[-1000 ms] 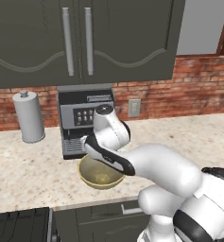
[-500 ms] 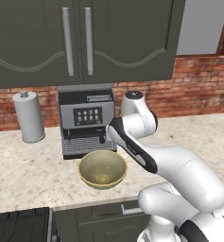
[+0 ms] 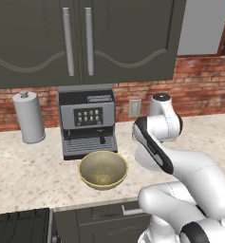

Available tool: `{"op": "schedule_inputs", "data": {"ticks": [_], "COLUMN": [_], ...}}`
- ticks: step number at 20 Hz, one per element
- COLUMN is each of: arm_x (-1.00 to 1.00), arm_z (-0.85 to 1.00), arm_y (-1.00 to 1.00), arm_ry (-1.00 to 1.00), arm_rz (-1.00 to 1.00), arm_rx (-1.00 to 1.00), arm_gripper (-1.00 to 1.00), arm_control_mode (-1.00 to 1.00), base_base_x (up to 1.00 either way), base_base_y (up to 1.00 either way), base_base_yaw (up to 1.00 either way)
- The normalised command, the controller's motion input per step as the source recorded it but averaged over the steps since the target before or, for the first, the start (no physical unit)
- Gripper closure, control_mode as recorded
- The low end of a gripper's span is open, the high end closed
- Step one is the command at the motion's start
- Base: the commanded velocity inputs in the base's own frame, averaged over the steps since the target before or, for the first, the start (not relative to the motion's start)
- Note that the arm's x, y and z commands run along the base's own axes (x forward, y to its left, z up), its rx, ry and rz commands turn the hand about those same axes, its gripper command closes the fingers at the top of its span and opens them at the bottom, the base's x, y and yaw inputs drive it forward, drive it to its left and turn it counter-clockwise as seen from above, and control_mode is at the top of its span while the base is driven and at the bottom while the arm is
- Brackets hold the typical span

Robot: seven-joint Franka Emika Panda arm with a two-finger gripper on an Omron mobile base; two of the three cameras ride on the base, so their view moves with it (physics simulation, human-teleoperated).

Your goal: Place the steak on the plate and place the garlic on the same plate.

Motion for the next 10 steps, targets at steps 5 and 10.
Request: {"op": "schedule_inputs", "data": {"ticks": [5,10], "arm_x": [0.05,0.19], "arm_z": [-0.39,-0.38], "arm_y": [-0.34,0.0], "arm_ry": [0.02,0.03], "arm_rz": [-0.15,-0.07], "arm_rx": [0.0,0.0], "arm_gripper": [1.0,1.0], "arm_control_mode": [-1.0,-1.0], "base_base_x": [0.0,0.0], "base_base_y": [0.0,0.0], "base_base_yaw": [0.0,0.0]}}
